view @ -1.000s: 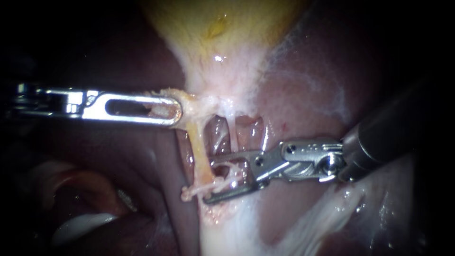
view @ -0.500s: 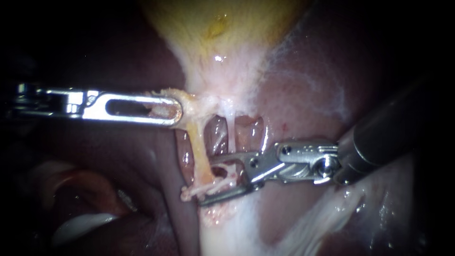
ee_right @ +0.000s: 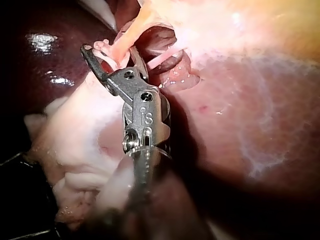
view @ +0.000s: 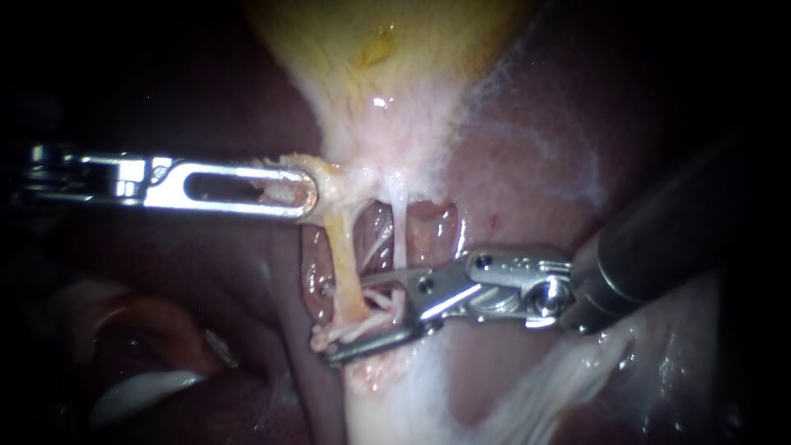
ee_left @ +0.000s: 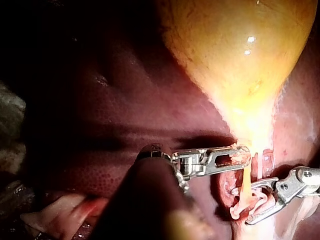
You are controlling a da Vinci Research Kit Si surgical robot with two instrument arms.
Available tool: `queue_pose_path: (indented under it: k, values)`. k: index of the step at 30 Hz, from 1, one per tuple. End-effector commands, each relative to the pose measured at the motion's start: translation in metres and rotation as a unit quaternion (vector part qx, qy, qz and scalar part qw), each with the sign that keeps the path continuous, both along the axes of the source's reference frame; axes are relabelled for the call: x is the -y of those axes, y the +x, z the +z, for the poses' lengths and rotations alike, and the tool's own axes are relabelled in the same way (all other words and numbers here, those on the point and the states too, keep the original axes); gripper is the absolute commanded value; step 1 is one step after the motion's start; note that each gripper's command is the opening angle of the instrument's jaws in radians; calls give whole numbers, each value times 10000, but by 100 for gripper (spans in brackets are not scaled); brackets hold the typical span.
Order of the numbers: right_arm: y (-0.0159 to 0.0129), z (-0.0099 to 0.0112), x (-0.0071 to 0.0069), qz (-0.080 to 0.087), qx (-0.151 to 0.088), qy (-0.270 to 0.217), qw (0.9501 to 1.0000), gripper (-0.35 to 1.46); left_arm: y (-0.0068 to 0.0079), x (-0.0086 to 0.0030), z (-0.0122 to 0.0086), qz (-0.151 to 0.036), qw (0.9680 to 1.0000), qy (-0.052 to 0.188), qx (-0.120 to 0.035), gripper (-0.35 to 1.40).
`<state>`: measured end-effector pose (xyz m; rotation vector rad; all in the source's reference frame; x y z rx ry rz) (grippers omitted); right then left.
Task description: Clipping second clip left tube
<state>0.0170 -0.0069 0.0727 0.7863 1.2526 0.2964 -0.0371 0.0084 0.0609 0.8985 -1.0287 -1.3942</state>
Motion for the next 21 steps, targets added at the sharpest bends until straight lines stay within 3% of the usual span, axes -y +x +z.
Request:
queue_pose_path:
  k: [1, 10, 14, 21]
  values:
    - [1, -1, 0, -7, -26, 19, 10000, 49, 0, 0, 0, -1, 10000, 0, -1, -35]
    - [14, 3, 1, 53, -146, 252, 9996, 48, -2, 0, 1, 6, 10000, 3, 5, -35]
    - [18, 7, 4, -33, -291, 373, 9989, 45, -2, 0, 1, 6, 10000, 3, 5, -35]
    - [18, 9, 5, -58, -313, 381, 9988, 43, -2, 0, 1, 6, 10000, 2, 5, -35]
